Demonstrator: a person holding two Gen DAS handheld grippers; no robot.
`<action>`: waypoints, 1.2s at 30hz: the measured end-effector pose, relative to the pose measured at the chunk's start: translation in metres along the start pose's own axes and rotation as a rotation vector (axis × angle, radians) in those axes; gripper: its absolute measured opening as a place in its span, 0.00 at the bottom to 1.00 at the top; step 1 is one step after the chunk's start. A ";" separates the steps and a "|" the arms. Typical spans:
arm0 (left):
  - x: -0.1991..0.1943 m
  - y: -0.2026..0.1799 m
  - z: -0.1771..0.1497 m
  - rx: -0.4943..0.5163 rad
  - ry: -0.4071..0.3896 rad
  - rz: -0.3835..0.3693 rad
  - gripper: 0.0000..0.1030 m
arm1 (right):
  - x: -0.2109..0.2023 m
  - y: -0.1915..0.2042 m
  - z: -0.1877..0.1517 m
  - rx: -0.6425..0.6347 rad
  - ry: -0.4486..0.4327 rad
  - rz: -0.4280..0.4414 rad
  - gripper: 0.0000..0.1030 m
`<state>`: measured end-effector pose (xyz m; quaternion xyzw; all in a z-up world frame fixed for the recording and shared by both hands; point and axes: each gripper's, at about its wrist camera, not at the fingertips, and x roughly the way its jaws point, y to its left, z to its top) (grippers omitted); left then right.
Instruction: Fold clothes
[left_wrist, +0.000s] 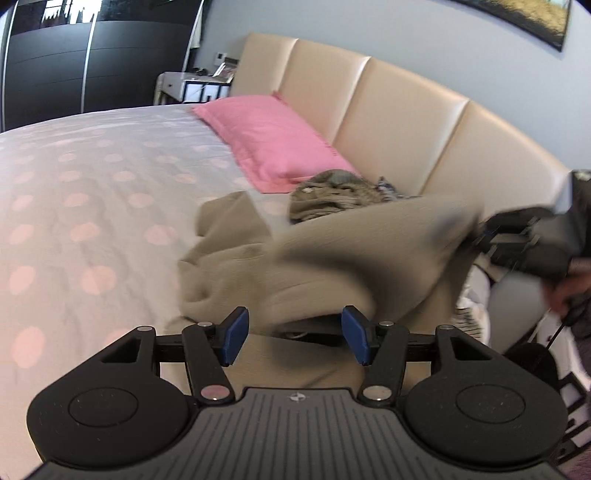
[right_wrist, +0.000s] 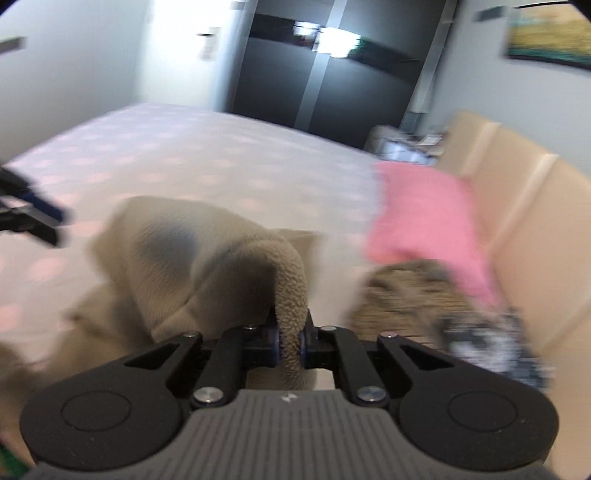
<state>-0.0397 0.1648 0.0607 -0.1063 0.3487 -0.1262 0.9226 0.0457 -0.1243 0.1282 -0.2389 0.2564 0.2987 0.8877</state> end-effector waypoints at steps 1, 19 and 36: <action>0.005 0.003 0.003 0.011 0.005 0.008 0.52 | 0.002 -0.013 0.001 0.016 0.008 -0.043 0.10; 0.148 0.023 0.051 0.287 0.160 0.007 0.69 | 0.098 -0.138 -0.030 0.296 0.106 -0.224 0.11; 0.231 0.045 0.052 0.149 0.350 0.006 0.10 | 0.102 -0.144 -0.050 0.293 0.129 -0.222 0.48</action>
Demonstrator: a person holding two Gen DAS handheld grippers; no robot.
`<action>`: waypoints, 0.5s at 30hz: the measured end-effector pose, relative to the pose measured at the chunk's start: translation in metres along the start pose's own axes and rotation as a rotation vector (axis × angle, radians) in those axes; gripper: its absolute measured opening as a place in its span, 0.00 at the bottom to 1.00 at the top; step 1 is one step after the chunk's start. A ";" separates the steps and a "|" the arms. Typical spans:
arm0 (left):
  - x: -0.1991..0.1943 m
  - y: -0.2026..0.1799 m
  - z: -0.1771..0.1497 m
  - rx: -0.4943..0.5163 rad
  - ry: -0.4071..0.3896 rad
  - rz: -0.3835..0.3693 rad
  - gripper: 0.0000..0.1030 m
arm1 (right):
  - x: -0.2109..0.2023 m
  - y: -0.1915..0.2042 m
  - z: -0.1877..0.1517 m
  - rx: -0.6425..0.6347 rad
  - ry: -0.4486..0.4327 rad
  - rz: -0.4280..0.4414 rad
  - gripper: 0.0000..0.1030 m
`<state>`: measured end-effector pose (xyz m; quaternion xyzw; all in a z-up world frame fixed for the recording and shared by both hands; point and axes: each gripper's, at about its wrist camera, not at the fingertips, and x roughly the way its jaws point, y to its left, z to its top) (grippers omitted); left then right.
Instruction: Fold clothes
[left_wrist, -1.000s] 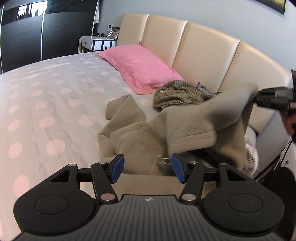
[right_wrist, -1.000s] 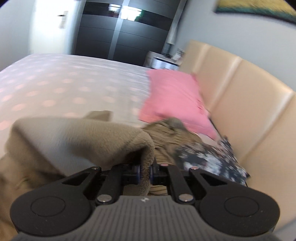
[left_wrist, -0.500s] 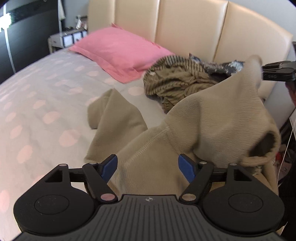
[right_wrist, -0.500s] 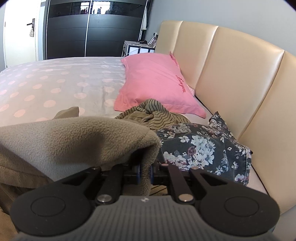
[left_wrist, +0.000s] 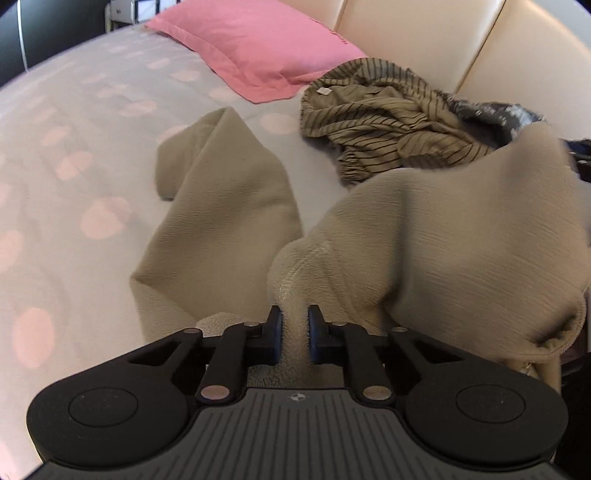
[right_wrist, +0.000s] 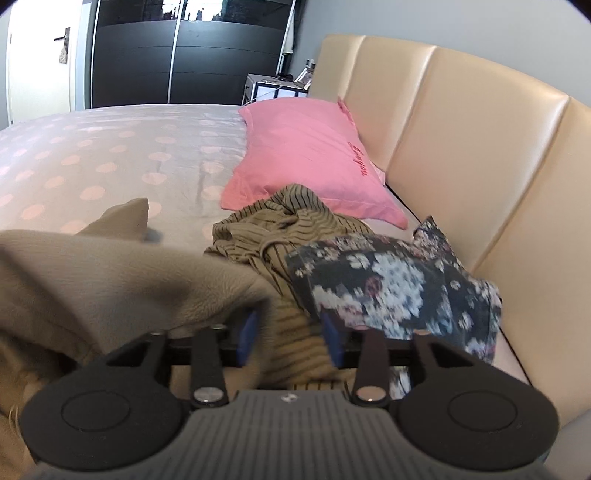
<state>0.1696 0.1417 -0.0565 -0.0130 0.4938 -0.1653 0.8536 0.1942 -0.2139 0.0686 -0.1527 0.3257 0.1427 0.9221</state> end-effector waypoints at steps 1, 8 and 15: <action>-0.003 0.000 -0.001 -0.009 -0.006 0.003 0.10 | -0.004 -0.003 -0.005 0.021 0.017 0.023 0.50; -0.011 -0.001 -0.003 -0.035 -0.025 0.019 0.10 | 0.000 0.016 -0.051 0.069 0.286 0.295 0.59; -0.022 -0.007 -0.005 -0.067 -0.049 0.051 0.10 | 0.041 0.061 -0.082 0.002 0.466 0.316 0.24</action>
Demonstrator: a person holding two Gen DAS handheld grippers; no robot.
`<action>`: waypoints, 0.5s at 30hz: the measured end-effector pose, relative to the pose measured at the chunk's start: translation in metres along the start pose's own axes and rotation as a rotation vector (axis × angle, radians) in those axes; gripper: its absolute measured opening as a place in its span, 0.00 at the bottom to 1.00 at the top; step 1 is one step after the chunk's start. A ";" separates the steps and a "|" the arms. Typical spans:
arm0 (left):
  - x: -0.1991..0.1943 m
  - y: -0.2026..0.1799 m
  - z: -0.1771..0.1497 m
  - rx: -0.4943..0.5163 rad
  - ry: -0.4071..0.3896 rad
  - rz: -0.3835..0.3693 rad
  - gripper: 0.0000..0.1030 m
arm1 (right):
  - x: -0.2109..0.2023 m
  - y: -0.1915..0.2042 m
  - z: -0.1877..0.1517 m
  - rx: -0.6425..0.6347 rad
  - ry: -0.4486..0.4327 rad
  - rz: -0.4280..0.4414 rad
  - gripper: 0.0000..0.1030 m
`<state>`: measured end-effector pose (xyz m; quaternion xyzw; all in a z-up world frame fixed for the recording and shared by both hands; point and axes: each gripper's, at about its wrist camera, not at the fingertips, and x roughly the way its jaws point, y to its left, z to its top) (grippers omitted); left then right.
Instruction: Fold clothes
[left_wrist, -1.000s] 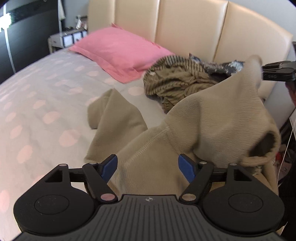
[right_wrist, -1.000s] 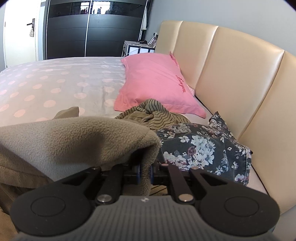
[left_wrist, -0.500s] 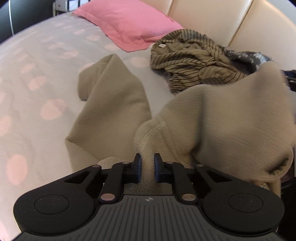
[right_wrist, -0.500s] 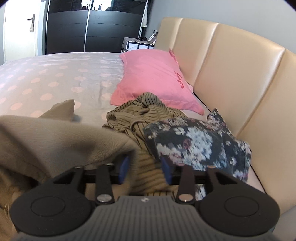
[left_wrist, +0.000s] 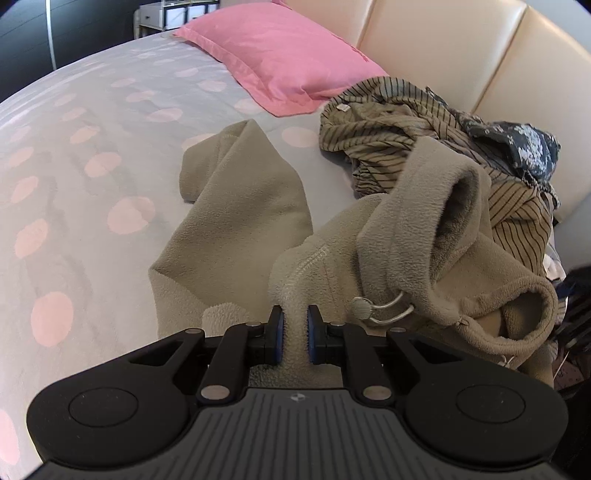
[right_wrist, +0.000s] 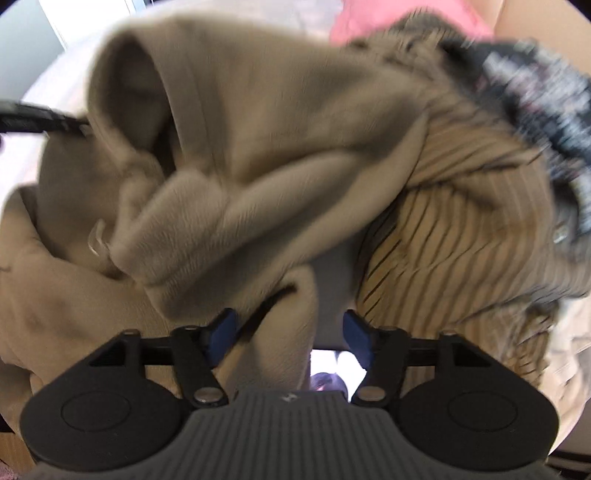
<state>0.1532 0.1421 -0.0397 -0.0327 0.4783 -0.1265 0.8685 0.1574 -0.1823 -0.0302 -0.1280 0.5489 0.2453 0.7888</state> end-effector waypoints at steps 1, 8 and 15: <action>-0.005 -0.001 -0.001 -0.001 -0.009 0.007 0.10 | -0.001 0.001 0.000 0.008 -0.008 -0.011 0.10; -0.059 0.002 -0.007 -0.027 -0.102 0.074 0.09 | -0.055 0.022 0.010 0.007 -0.180 -0.097 0.07; -0.170 0.027 -0.029 -0.122 -0.284 0.148 0.03 | -0.164 0.080 0.030 -0.116 -0.486 -0.166 0.07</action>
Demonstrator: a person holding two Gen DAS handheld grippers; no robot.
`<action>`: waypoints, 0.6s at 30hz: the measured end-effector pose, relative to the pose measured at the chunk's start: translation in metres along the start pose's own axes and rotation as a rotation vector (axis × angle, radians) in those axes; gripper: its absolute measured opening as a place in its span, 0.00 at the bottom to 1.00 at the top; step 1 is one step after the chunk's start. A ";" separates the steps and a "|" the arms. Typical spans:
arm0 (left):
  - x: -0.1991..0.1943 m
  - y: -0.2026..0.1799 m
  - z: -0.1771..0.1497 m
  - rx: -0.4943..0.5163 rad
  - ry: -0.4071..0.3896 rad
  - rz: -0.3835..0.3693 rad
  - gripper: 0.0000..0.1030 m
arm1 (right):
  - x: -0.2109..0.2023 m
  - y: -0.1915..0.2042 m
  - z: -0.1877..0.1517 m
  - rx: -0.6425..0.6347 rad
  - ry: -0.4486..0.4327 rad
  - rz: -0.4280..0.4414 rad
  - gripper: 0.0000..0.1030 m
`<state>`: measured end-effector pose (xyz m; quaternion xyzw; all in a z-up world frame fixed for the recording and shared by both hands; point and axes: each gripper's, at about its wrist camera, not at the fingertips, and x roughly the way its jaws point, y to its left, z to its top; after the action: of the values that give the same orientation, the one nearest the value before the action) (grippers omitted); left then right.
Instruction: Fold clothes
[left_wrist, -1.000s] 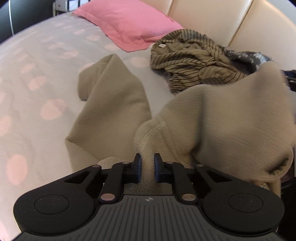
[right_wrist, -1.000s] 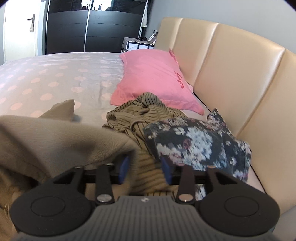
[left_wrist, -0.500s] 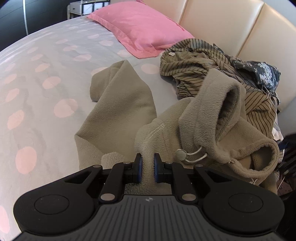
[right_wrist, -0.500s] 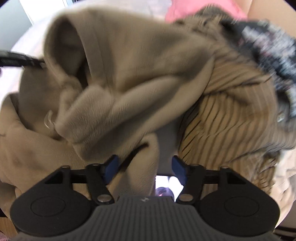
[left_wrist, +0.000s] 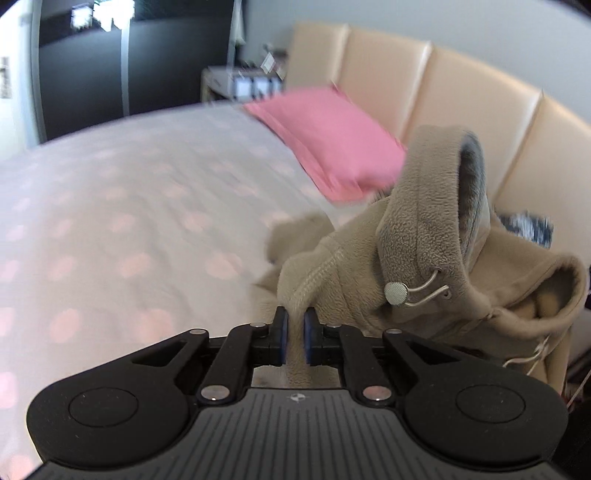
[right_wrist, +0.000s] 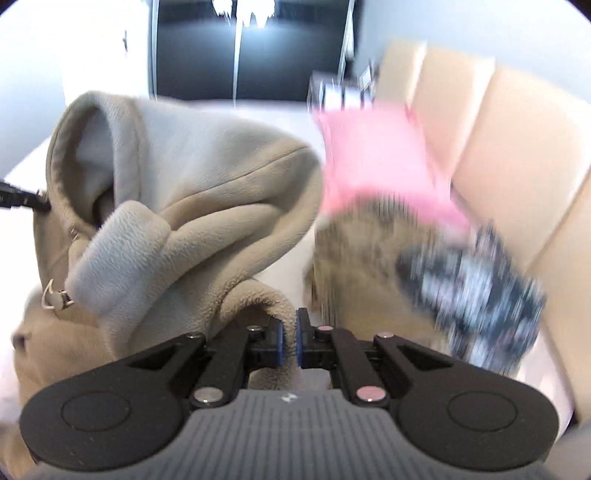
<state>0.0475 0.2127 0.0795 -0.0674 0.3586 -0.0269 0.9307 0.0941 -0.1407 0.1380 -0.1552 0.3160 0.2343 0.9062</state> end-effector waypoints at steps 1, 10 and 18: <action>-0.021 0.007 0.002 -0.012 -0.040 0.021 0.00 | -0.012 0.007 0.009 -0.022 -0.041 0.000 0.07; -0.221 0.054 0.014 -0.099 -0.349 0.165 0.00 | -0.096 0.065 0.056 -0.170 -0.236 0.023 0.07; -0.177 0.033 -0.025 0.000 -0.142 0.116 0.13 | -0.106 0.071 0.043 -0.185 -0.169 -0.017 0.07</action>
<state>-0.1010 0.2605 0.1737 -0.0482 0.2948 0.0319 0.9538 0.0051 -0.0970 0.2298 -0.2205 0.2142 0.2670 0.9134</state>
